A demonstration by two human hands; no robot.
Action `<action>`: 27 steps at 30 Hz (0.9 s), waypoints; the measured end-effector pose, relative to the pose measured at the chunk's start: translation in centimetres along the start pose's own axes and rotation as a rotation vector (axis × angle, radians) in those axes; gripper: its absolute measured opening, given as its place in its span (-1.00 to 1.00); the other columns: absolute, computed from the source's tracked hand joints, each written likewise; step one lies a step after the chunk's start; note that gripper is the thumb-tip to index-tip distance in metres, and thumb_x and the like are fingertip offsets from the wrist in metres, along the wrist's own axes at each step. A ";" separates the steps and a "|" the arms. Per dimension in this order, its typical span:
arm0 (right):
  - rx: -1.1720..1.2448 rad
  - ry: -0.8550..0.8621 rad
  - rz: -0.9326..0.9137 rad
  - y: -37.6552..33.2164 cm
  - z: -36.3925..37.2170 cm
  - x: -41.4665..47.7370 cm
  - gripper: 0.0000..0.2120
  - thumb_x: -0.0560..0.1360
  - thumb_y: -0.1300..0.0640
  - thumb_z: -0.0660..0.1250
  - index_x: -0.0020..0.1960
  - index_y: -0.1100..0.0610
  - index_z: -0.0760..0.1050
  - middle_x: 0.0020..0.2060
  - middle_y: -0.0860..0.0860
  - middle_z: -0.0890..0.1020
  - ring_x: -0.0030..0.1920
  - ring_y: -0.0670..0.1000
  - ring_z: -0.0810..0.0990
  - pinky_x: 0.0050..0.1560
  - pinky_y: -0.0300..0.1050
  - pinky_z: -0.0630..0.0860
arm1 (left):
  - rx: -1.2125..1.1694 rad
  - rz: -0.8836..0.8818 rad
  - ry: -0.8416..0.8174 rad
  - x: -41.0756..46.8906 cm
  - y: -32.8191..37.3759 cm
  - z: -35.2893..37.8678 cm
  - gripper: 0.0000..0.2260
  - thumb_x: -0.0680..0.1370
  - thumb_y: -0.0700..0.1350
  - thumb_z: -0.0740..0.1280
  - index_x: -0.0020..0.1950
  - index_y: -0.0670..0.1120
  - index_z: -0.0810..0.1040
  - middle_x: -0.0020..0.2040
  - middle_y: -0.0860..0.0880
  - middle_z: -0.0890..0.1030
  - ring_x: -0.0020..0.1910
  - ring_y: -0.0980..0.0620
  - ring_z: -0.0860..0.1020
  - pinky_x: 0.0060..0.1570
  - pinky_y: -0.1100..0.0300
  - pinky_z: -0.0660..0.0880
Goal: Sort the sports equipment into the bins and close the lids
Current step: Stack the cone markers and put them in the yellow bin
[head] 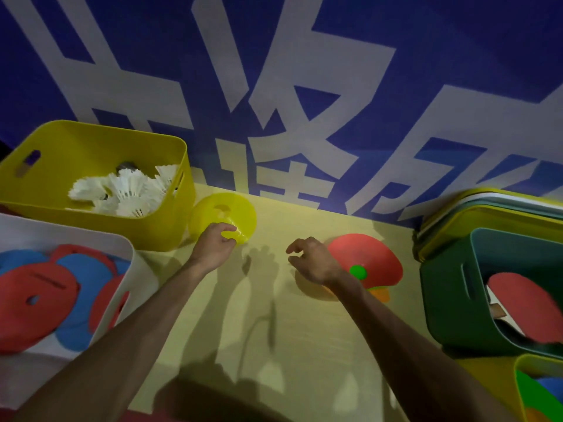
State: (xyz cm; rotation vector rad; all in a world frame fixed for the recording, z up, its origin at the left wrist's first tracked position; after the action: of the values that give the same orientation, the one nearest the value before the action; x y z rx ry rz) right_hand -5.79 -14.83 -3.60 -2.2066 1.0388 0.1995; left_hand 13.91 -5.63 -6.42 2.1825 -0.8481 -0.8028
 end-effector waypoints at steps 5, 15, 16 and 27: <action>0.001 -0.012 0.052 1.5 0.4 2.1 -0.74 0.56 0.13 0.25 0.23 0.12 0.52 0.18 0.12 0.52 0.13 0.08 0.53 0.09 -0.22 0.36 | 0.181 0.022 -0.049 4.7 -1.0 0.6 -0.56 0.51 -0.26 0.29 0.38 -0.07 0.42 0.49 -0.06 0.20 0.33 -0.10 0.41 0.22 0.13 0.38; -0.056 0.044 0.174 7.8 -1.4 2.1 -0.74 0.51 0.15 0.29 0.17 0.20 0.54 0.11 0.20 0.61 0.09 0.18 0.57 0.06 -0.08 0.47 | 0.328 -0.188 -0.068 8.1 -3.1 3.8 -0.47 0.50 -0.14 0.31 0.45 -0.14 0.25 0.40 -0.18 0.29 0.30 -0.25 0.39 0.20 -0.05 0.40; -0.085 0.035 0.198 8.5 -1.5 2.0 -0.71 0.51 0.11 0.30 0.18 0.21 0.52 0.12 0.21 0.59 0.10 0.20 0.57 0.06 -0.06 0.47 | 0.327 -0.191 -0.057 7.9 -3.1 4.0 -0.49 0.50 -0.14 0.33 0.43 -0.15 0.28 0.38 -0.19 0.33 0.28 -0.26 0.41 0.19 -0.05 0.42; -0.382 -0.249 0.283 14.8 -1.1 -0.8 -0.31 0.42 -0.15 0.40 0.41 0.14 0.27 0.26 0.14 0.50 0.25 0.18 0.49 0.28 0.18 0.41 | 0.311 0.027 -0.043 2.3 0.9 8.3 -0.82 0.45 -0.11 0.40 0.05 -0.05 0.60 0.13 -0.07 0.59 0.12 -0.10 0.57 0.01 0.07 0.51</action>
State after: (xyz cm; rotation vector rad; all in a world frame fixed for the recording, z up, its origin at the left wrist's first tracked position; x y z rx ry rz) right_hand -17.27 -21.71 -10.06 -2.2744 1.2455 0.8391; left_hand 9.04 -10.72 -11.42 2.4225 -1.0824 -0.7467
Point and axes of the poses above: each hand's wrist, its own x-axis towards the middle knuckle, its own z-axis out of the palm, y = z × x, the point moved 9 cm from there along x, towards the middle knuckle
